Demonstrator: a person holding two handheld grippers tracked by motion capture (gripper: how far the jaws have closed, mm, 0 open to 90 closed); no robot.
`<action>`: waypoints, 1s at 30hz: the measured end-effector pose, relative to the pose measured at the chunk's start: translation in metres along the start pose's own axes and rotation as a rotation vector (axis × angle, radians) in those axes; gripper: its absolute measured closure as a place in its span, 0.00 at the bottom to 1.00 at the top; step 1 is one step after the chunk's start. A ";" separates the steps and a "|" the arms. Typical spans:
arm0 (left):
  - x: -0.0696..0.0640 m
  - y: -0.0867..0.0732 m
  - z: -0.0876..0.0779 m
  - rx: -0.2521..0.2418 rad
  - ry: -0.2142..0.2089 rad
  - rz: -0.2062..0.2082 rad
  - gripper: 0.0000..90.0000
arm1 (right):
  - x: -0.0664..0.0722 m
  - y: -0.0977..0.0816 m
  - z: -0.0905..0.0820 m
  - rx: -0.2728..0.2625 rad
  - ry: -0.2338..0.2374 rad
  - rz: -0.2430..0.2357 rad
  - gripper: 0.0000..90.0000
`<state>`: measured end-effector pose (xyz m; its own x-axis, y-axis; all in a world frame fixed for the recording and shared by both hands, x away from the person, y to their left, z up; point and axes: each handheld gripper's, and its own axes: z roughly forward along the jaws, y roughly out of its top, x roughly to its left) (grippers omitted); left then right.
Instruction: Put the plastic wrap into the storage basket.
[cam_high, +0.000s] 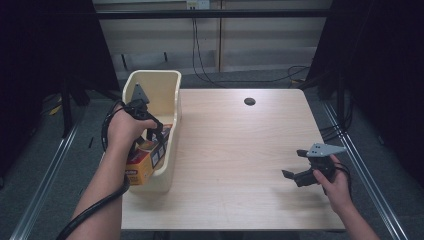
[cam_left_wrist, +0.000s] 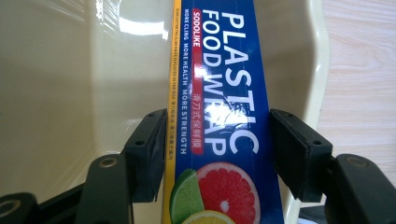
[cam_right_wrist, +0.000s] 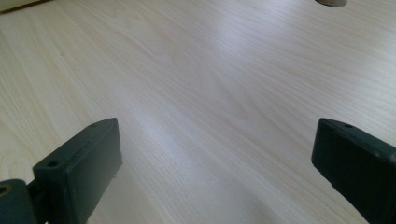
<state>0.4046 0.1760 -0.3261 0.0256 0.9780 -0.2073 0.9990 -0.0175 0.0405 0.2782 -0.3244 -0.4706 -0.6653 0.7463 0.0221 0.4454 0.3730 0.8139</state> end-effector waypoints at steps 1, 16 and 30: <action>0.000 0.000 0.000 -0.005 0.003 0.000 0.44 | 0.000 0.000 0.000 0.000 -0.002 0.000 0.01; 0.002 -0.001 -0.010 -0.036 -0.043 0.005 0.42 | 0.000 0.000 -0.001 0.001 0.000 -0.002 0.01; -0.008 -0.003 -0.024 -0.113 -0.082 0.092 0.15 | 0.000 -0.001 -0.004 -0.003 -0.006 0.006 0.01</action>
<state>0.4010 0.1734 -0.3013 0.1247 0.9529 -0.2765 0.9820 -0.0786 0.1719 0.2752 -0.3273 -0.4694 -0.6590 0.7518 0.0236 0.4474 0.3665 0.8158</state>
